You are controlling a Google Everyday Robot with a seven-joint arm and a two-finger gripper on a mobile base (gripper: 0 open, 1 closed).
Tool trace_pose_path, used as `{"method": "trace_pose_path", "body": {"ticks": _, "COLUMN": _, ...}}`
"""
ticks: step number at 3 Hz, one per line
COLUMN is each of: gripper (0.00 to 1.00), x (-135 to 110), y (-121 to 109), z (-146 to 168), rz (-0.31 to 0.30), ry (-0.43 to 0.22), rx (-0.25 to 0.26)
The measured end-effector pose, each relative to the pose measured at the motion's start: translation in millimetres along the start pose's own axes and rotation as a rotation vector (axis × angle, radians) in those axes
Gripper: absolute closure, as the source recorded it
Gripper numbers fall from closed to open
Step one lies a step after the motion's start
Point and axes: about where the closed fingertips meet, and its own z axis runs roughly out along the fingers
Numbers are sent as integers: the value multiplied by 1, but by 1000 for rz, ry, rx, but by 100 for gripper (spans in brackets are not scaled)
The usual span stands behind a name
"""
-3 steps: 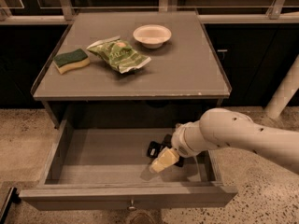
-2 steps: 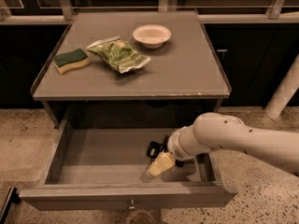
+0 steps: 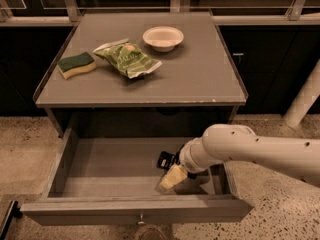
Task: Pick rxbar chocolate from top drawer and place on counter
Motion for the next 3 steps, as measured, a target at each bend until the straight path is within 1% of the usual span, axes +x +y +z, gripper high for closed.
{"method": "trace_pose_path", "body": {"ticks": 2, "gripper": 0, "x": 21, "y": -11, "z": 15, "rz": 44, "ry": 56, "rx": 23}}
{"method": "trace_pose_path", "body": {"ticks": 3, "gripper": 19, "x": 21, "y": -11, "z": 15, "rz": 46, "ry": 57, "rx": 23}}
